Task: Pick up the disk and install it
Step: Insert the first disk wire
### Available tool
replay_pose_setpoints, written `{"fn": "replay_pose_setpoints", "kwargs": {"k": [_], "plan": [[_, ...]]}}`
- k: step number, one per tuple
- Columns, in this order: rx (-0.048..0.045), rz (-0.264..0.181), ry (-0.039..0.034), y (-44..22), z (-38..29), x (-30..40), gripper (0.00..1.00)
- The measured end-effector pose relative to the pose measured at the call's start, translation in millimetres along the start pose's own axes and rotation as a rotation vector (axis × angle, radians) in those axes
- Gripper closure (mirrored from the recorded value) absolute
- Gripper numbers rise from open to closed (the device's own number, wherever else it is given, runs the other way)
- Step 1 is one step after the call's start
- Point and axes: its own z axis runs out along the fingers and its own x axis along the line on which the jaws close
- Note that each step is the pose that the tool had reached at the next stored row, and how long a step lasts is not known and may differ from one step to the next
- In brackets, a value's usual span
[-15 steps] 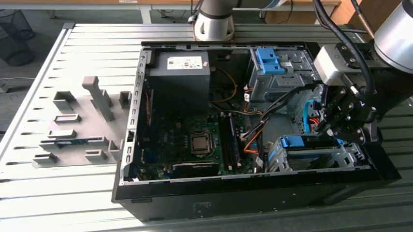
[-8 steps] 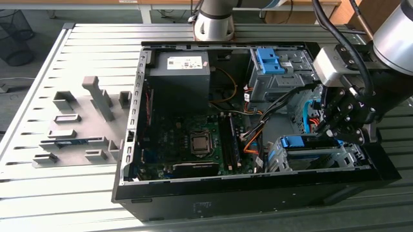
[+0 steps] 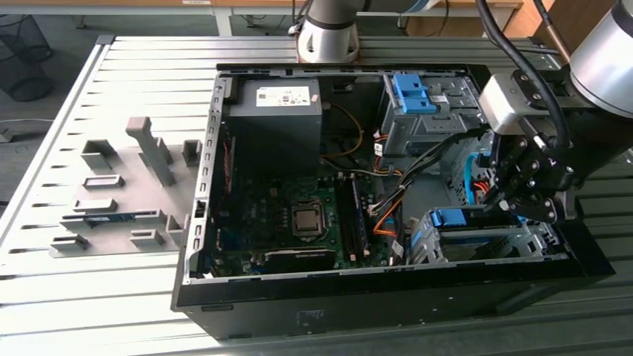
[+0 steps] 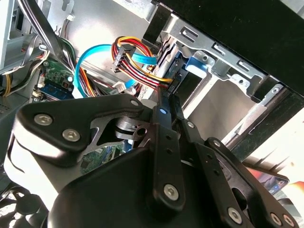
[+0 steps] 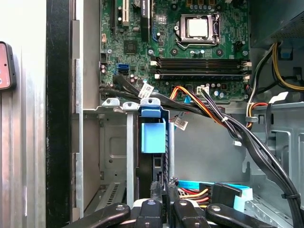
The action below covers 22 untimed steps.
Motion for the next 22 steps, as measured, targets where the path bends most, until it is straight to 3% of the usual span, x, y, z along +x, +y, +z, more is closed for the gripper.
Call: {"fn": "replay_pose_setpoints", "kwargs": {"k": [15, 17, 18, 22], "plan": [[0.0001, 0.002, -0.0003, -0.2, 1.9, 0.2, 0.84], [0.0, 0.002, -0.0006, -0.2, 2.0, 0.1, 0.82], [0.0, 0.002, -0.0007, -0.2, 1.9, 0.1, 0.76], [0.0001, 0.002, -0.0004, -0.1, -2.4, 0.0, 0.76]]}}
